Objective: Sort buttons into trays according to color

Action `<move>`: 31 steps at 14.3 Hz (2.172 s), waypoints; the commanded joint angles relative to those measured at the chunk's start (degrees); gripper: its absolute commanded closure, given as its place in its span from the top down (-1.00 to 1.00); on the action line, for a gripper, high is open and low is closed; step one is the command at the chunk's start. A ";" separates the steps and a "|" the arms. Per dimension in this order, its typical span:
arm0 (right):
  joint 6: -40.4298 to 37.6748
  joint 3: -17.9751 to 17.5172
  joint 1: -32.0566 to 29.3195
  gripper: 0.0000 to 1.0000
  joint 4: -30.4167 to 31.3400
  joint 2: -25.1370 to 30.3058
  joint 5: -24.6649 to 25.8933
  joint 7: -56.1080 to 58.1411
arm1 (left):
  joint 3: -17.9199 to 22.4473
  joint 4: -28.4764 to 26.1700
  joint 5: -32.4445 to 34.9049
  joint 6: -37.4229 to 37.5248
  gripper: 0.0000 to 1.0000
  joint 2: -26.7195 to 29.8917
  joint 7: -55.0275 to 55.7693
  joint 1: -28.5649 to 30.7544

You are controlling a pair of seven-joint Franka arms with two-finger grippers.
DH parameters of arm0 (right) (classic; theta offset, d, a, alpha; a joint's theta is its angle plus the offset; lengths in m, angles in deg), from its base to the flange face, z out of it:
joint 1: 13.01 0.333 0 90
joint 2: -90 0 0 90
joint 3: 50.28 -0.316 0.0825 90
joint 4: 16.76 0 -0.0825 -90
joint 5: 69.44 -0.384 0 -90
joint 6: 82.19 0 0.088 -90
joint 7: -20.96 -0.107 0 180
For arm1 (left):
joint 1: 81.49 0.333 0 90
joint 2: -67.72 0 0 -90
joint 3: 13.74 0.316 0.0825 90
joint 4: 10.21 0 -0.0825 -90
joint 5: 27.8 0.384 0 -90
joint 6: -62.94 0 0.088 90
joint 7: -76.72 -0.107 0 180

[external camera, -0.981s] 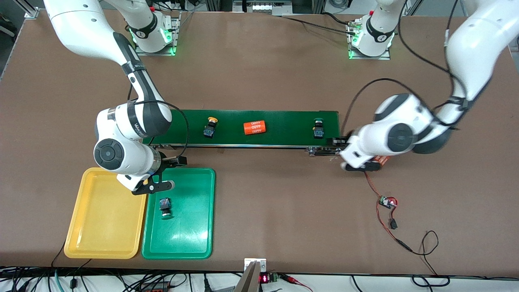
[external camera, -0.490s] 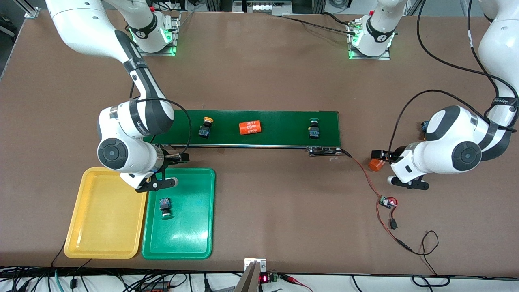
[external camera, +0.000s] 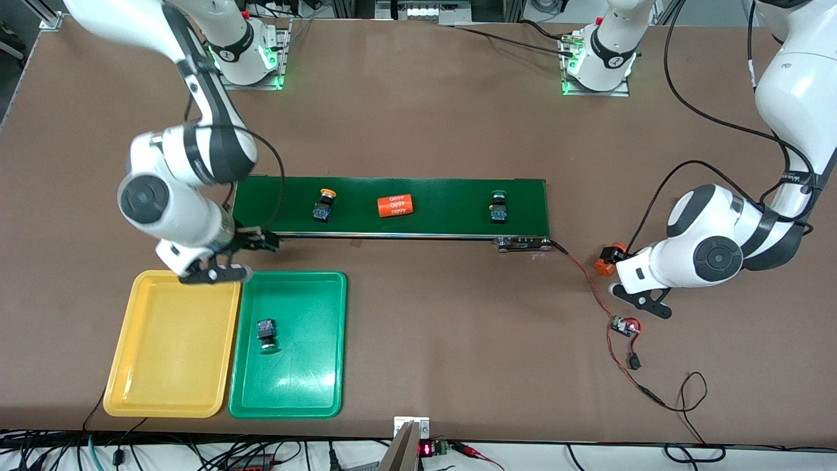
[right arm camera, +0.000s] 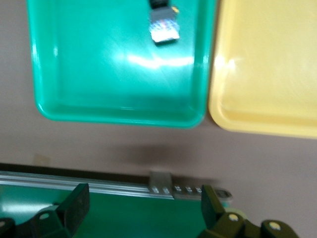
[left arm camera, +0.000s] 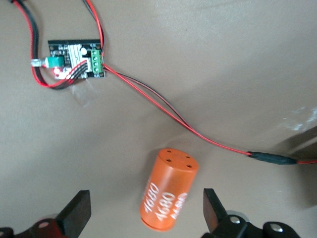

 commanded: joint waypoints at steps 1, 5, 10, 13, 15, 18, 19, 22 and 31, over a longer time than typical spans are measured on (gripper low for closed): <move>6.30 -6.35 -5.77 1.00 16.47 11.31 -0.76 -4.62 | 2.85 0.61 1.08 -2.50 1.00 -0.82 -7.68 -1.81; 11.67 -13.14 -6.33 1.00 22.22 11.78 -0.50 -18.34 | 2.85 -1.14 0.73 -2.86 1.00 -1.79 -9.90 -1.20; 12.38 -13.41 -1.58 1.00 21.52 6.86 7.41 -19.14 | 2.85 -5.10 0.64 -5.67 1.00 -1.88 -9.82 0.99; 13.00 -13.33 -1.66 1.00 21.34 5.80 7.41 -20.65 | 2.85 -6.24 0.64 -5.93 1.00 -1.79 -9.73 1.52; 13.17 -13.33 -1.75 1.00 21.08 5.62 7.06 -20.74 | 2.85 -6.33 0.73 -5.67 0.30 -1.53 -9.99 2.05; 13.08 -13.33 -2.19 1.00 20.46 5.27 7.06 -20.83 | 2.50 -6.25 0.90 -5.32 -0.82 -1.26 -10.51 1.70; 13.17 -13.33 -2.28 1.00 20.46 5.27 6.97 -20.83 | 2.41 -6.25 0.90 -5.41 -0.96 -1.09 -12.61 1.70; 13.87 -13.24 -2.54 1.00 19.85 4.39 6.97 -20.74 | 0.58 -6.25 0.73 -4.36 -1.00 -0.21 -17.28 2.14; 17.04 -13.06 -3.95 -0.82 19.67 1.84 8.02 -18.98 | -13.66 -7.92 1.17 14.62 -1.00 -0.21 -17.90 -2.50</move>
